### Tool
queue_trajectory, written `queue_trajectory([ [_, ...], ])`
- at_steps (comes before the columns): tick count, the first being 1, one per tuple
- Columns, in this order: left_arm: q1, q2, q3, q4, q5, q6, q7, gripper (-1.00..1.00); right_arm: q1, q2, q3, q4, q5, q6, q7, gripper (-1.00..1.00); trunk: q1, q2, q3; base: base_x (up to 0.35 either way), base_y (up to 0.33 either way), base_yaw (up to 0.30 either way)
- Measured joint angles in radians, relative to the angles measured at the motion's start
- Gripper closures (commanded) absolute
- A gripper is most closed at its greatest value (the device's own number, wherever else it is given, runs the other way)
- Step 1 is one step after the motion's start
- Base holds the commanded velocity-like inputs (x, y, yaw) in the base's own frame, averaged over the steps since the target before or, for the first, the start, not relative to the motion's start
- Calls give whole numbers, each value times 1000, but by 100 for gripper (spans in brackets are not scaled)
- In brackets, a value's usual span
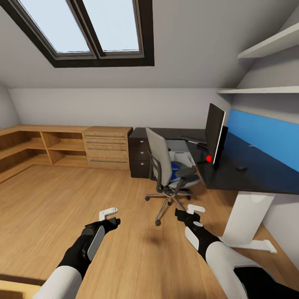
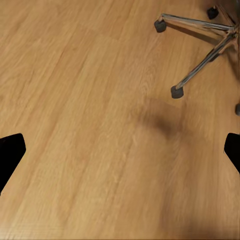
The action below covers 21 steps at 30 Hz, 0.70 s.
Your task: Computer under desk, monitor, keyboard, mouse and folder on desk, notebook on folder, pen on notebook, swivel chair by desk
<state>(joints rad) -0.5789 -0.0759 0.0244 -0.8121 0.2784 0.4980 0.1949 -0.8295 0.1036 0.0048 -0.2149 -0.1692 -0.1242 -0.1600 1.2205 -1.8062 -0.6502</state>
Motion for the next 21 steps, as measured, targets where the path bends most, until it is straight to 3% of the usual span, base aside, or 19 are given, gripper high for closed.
queue_trajectory([
  [4,60,2,0,-115,-1,-2,-2,-100,-1,-1,0,0,0,3,0,-100,15,-28,-13,0,0,0],
  [8,174,1,-4,-313,-2,6,-2,-100,-1,-2,0,-1,0,12,0,-100,31,-56,-25,0,0,0],
  [10,285,0,-27,-503,-1,11,-3,-100,-1,-2,0,-2,0,16,0,-100,38,-70,-31,0,0,0],
  [12,400,1,-80,-660,-1,15,-4,-100,-1,-2,0,-1,2,18,0,-100,46,-84,-38,0,0,0],
  [18,463,17,-106,-725,0,17,-4,-100,0,0,1,-1,19,16,0,-100,69,-126,-56,0,0,0],
  [19,473,35,-110,-736,1,17,-4,-100,0,-1,1,-5,24,13,2,-100,73,-133,-60,0,0,0],
  [21,476,41,-111,-739,1,17,-4,-100,0,-2,1,-6,25,12,2,-100,81,-147,-66,0,0,0],
])
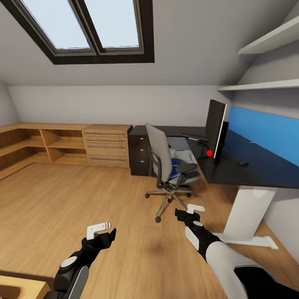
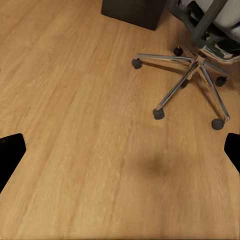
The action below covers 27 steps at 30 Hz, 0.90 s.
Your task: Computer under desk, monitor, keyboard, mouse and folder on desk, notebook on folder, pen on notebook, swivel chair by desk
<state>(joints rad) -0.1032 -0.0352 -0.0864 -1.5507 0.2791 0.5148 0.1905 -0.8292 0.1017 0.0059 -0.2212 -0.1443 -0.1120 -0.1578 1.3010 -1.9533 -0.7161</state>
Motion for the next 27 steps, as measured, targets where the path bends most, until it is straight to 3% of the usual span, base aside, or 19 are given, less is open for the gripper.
queue_trajectory([
  [8,4,16,7,1,-1,0,1,-100,1,-4,2,-3,3,-1,2,-100,31,-56,-25,0,0,0],
  [27,4,20,26,23,0,0,2,-100,2,-8,1,-7,3,-6,1,-100,104,-189,-85,0,0,0],
])
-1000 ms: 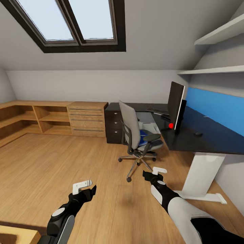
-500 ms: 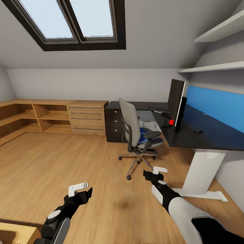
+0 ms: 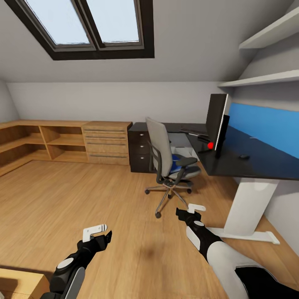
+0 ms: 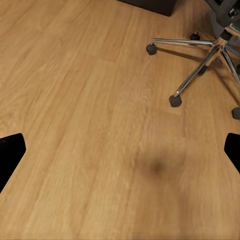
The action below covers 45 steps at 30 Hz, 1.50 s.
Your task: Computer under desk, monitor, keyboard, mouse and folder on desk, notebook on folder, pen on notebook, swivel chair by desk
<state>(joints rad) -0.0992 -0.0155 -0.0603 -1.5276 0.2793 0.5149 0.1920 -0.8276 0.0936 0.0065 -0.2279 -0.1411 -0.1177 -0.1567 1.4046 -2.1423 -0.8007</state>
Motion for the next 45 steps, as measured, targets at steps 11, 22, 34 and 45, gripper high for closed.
queue_trajectory([
  [11,0,-1,2,15,0,-2,1,-100,1,0,0,-27,-1,-31,-3,-100,42,-77,-34,0,0,0],
  [22,0,-2,0,15,0,-2,2,-100,0,1,0,-28,0,-32,-3,-100,84,-154,-69,0,0,0],
  [34,0,-2,0,15,0,-2,2,-100,1,1,0,-28,0,-34,-3,-100,130,-238,-107,0,0,-1],
  [45,-1,-1,0,28,0,-2,3,-100,1,1,0,-28,0,-34,-3,-100,130,-238,-107,0,0,-168],
])
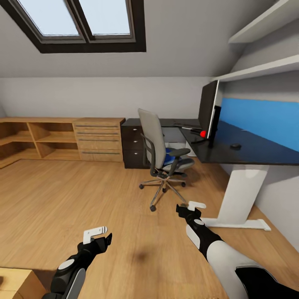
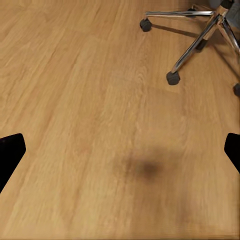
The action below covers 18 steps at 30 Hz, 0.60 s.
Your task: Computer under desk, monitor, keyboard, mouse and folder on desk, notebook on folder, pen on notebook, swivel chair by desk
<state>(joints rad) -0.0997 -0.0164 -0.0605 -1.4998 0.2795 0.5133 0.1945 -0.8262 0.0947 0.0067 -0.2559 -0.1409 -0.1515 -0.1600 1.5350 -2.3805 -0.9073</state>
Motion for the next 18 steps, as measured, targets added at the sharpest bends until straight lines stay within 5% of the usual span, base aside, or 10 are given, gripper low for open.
queue_trajectory([
  [13,1,1,0,10,-3,0,0,-100,0,0,0,-2,1,-4,1,-100,0,0,0,123,0,-22],
  [18,0,1,0,10,-4,0,0,-100,1,1,4,5,2,-69,0,-100,0,0,0,252,0,0],
])
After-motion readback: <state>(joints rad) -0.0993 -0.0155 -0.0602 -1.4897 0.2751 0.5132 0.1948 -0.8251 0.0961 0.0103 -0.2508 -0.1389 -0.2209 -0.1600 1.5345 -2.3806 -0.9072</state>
